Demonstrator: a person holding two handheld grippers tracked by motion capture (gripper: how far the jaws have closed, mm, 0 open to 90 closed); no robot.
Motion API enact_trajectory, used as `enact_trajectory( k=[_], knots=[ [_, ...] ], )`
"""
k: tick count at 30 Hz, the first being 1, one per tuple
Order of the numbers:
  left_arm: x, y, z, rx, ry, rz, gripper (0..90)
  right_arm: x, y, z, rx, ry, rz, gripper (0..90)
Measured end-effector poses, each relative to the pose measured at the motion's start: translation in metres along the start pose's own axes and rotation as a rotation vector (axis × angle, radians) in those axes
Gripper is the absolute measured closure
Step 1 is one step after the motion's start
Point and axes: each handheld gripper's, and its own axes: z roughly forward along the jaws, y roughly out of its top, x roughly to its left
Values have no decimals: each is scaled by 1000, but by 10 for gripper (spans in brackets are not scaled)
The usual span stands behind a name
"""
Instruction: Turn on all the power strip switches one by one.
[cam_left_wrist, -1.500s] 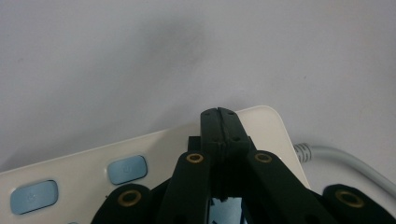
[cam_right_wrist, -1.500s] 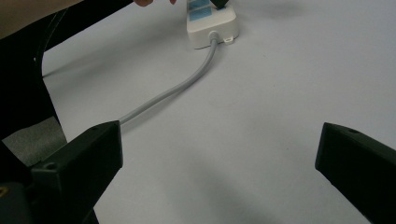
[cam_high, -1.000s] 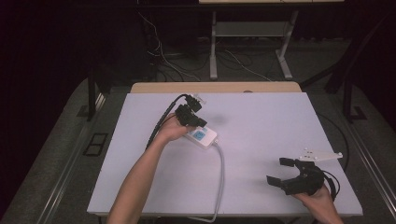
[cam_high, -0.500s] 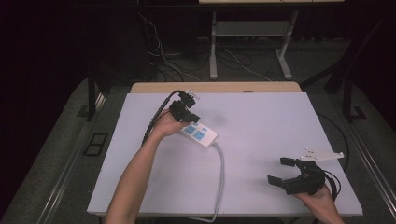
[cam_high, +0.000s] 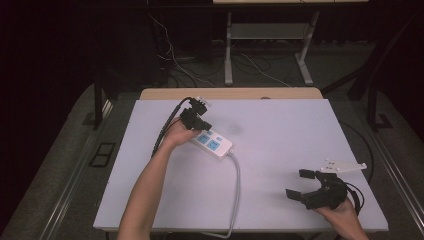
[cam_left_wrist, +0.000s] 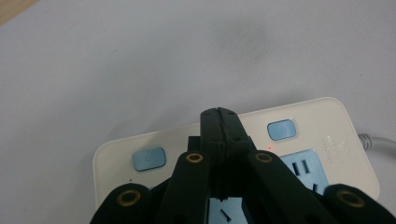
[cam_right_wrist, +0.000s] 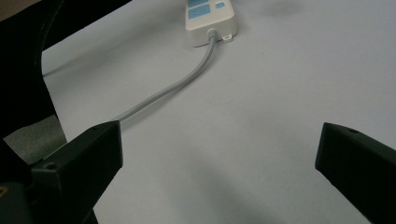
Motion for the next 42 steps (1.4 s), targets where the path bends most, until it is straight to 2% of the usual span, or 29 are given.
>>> enact_trajectory(
  k=[8, 14, 22, 27, 35, 39, 42],
  knots=[
    [-2, -2, 7, 1, -10, -4, 892, 0, 0, 0, 1, 0, -3, 6],
    [-1, -3, 6, 5, -14, -13, 892, 0, 0, 0, 0, -2, -5, 6],
    [1, -7, 8, -27, -39, -46, 894, 1, 0, 0, 3, -5, -9, 6],
    [-1, -7, 8, -20, -25, -29, 894, 2, 0, 0, 2, -4, -11, 6],
    [2, -8, 10, -27, -45, -56, 895, 2, 0, -1, 0, -4, -13, 6],
    [2, -8, 10, -20, -41, -60, 896, 3, 0, -1, -1, -3, -13, 6],
    [4, -8, 10, -23, -56, -68, 897, 3, 1, -1, -1, -3, -12, 6]
  ],
)
